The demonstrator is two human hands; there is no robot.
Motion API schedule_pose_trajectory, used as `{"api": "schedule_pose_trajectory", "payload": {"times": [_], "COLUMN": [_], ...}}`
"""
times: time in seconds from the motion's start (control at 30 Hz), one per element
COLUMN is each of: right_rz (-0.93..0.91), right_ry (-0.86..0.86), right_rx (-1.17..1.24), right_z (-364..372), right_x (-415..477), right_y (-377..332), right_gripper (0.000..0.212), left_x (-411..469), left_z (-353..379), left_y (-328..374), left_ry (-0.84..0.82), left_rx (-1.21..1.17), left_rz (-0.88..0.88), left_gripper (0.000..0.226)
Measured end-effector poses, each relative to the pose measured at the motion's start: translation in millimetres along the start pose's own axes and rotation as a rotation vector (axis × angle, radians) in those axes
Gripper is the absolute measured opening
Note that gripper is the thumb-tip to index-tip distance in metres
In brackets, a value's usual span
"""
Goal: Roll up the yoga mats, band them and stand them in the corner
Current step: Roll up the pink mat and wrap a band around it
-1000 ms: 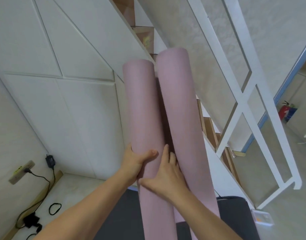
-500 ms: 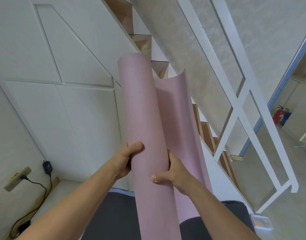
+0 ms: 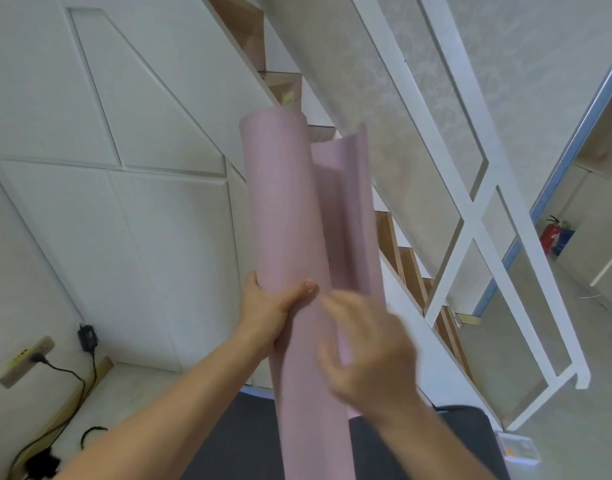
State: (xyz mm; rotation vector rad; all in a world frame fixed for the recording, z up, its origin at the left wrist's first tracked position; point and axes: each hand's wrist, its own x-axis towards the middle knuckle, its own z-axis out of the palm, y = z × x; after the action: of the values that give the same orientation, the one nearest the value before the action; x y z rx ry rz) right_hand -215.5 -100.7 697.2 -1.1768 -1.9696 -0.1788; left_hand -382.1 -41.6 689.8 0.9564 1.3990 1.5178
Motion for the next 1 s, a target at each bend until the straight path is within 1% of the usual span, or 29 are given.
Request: {"api": "schedule_pose_trajectory", "payload": {"times": [0.03,0.07,0.1,0.13,0.17,0.2,0.23,0.27,0.33,0.4,0.47,0.57,0.63,0.73,0.8,0.83,0.9,0.93,0.97,1.0], "right_rz": [0.11,0.323,0.599,0.814,0.862,0.822,0.755,0.685,0.615,0.589,0.634,0.737,0.763,0.858,0.865,0.859,0.813,0.791,0.768,0.757], "right_ry": [0.163,0.203,0.114,-0.061,-0.206,-0.274,-0.305,-0.317,-0.314,-0.313,-0.317,-0.343,-0.416,-0.479,-0.482,-0.48,-0.5,-0.501,-0.504,-0.505], "right_rx": [0.105,0.266,0.466,0.619,0.711,0.771,0.819,0.862,0.858,0.855,0.939,1.023,1.027,1.171,1.233,1.237,1.171,1.121,1.069,1.022], "right_z": [-10,-18,-21,-20,-14,-4,8,17,31,37,40,40,42,47,47,46,48,49,50,51], "right_x": [9,20,31,38,38,36,33,31,26,27,30,35,36,34,34,35,33,32,31,29], "right_y": [22,48,70,88,99,107,108,104,98,93,87,81,76,68,67,67,69,69,69,70], "right_gripper": [0.046,0.046,0.055,0.073,0.093,0.109,0.12,0.126,0.127,0.119,0.102,0.088,0.083,0.069,0.06,0.053,0.037,0.036,0.044,0.06], "left_x": [2,4,4,3,2,2,2,3,6,9,11,13,12,11,13,15,15,16,18,17], "left_z": [-5,-11,-15,-18,-20,-21,-21,-20,-18,-16,-14,-14,-12,-5,-3,-3,-5,-5,-5,-4], "left_y": [1,2,4,7,8,10,11,12,12,9,7,6,3,3,5,5,4,2,-2,-4], "left_ry": [-0.027,-0.056,-0.087,-0.112,-0.132,-0.146,-0.152,-0.148,-0.116,-0.081,-0.061,-0.107,-0.143,-0.122,-0.095,-0.09,-0.092,-0.098,-0.11,-0.134], "left_rx": [0.002,0.009,0.024,0.043,0.055,0.067,0.083,0.104,0.143,0.161,0.192,0.224,0.221,0.258,0.312,0.33,0.358,0.372,0.379,0.374], "left_rz": [0.014,0.032,0.048,0.058,0.068,0.082,0.096,0.106,0.105,0.099,0.084,0.049,0.044,0.045,0.042,0.035,0.025,0.022,0.021,0.017], "left_gripper": [0.076,0.078,0.079,0.081,0.084,0.087,0.088,0.087,0.086,0.09,0.092,0.08,0.078,0.073,0.071,0.071,0.069,0.066,0.063,0.06]}}
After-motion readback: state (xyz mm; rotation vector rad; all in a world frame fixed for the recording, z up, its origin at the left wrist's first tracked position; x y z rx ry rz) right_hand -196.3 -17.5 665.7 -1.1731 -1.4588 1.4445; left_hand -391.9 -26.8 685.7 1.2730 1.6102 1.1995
